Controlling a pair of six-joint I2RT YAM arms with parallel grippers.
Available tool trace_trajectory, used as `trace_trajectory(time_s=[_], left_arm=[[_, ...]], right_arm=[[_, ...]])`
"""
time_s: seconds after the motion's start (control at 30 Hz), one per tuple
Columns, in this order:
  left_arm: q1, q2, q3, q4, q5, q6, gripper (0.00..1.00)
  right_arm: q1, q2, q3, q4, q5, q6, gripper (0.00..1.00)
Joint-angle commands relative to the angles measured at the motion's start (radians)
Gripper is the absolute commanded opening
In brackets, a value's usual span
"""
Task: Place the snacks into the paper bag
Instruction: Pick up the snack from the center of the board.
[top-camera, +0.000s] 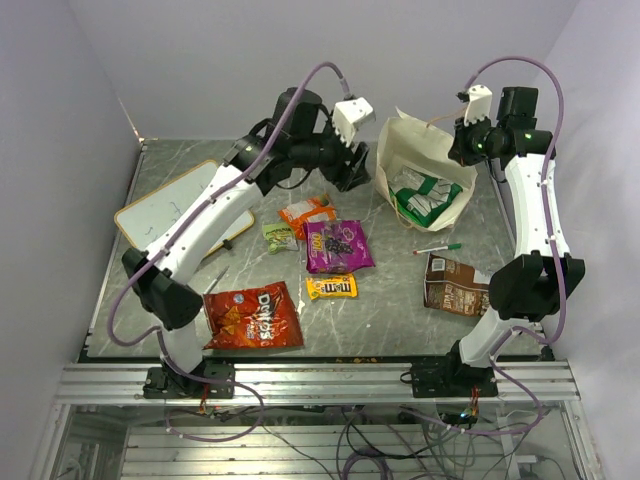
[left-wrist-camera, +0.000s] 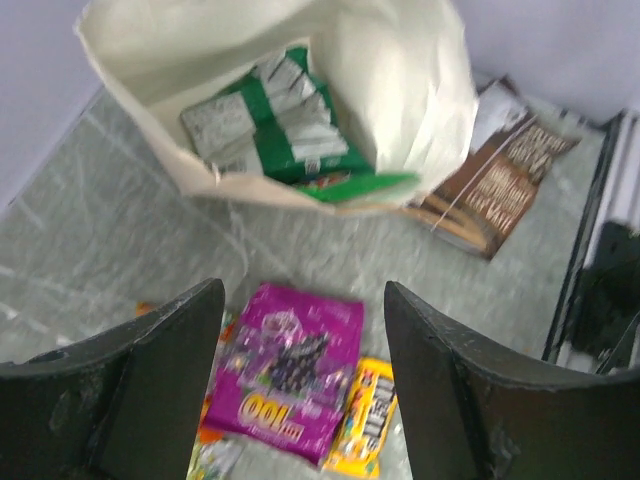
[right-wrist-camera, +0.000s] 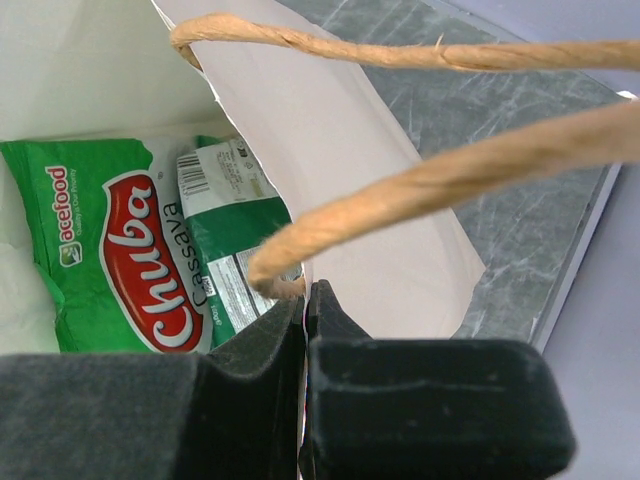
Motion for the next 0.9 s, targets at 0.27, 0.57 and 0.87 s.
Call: trace_trajectory(time_s=[0.27,0.57,0.87], left_arm=[[-0.157,-0.185,-0.493,0.035,-0.178,0.396,0.76],[-0.395,-0.093,-0.599,0.177,-0.257,0.487,0.76],[-0.470,0.075,-0.536,0.321,-0.188,0.521,0.85]], right_arm=[[-0.009,-0.017,-0.006,0.027,0.021,0.068,0.00],[-0.009,0.002,0.001,0.020,0.016,0.079,0.00],[-0.009,-0.006,-0.023,0.032,0.011,0.077,0.00]])
